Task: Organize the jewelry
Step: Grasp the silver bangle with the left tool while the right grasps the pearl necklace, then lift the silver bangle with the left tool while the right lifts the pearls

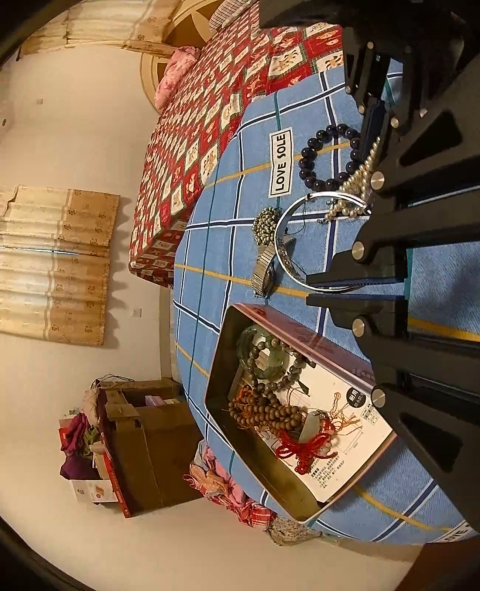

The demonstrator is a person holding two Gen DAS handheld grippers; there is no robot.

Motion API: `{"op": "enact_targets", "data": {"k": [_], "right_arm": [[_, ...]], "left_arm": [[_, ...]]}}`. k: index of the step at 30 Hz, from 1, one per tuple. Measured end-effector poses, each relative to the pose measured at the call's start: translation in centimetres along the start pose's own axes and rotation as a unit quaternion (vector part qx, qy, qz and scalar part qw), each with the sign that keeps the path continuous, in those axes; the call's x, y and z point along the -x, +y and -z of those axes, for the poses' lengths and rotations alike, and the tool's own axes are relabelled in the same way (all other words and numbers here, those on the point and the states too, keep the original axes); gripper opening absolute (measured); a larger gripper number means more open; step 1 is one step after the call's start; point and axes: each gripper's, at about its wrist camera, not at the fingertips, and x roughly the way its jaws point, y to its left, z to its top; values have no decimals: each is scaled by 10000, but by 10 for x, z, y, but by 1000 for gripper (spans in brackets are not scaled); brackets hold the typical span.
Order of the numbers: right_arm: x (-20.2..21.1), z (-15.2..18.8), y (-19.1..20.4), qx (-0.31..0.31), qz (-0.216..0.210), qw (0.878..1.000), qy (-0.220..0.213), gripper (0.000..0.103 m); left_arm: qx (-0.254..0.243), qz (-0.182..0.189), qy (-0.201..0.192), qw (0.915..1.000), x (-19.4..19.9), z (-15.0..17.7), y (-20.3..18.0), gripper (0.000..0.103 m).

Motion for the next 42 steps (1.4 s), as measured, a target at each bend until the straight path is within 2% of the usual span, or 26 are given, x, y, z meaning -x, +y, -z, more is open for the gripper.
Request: {"op": "enact_targets", "data": {"k": [8,27,33,42], "right_arm": [[17,7,-8,-125,-56,9998,-129,16],[14,20,-13,-161,-103,9998,-35,16],[24,17,-13,-150,-114,9995,-259,16],[24,20,-11,-149,-155,9995,-242,16]], "left_arm": [[-7,23,12,10000,1,1,-1,2],[-84,95,227,9997,-4,15,-6,2],[-80,102,217,9997,-4,14,-6,2],[-90,120,237,9996,-3,15,-7,2]]}}
